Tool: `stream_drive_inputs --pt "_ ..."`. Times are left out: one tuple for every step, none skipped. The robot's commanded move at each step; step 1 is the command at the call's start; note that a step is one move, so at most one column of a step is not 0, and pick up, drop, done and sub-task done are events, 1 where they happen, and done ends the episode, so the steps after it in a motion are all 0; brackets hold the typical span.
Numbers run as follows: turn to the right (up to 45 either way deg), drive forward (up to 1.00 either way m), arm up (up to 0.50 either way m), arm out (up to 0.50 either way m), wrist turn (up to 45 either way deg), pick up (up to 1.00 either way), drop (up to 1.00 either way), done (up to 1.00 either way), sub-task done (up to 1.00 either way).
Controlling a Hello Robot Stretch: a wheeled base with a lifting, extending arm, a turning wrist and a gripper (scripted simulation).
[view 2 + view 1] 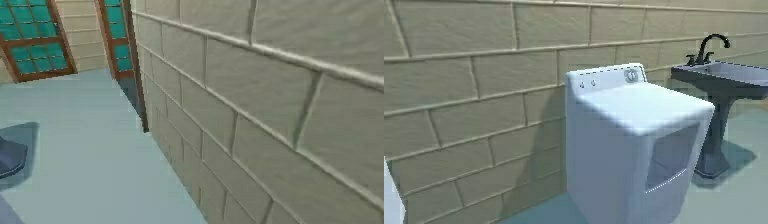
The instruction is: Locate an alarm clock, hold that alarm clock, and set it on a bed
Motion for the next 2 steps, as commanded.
stream_drive_inputs --pt "45.0 0.00 0.00 0.00 0.0 0.00 0.00 0.00 0.00" --pt "15.0 0.00 0.00 0.00 0.0 0.00 0.00 0.00 0.00"
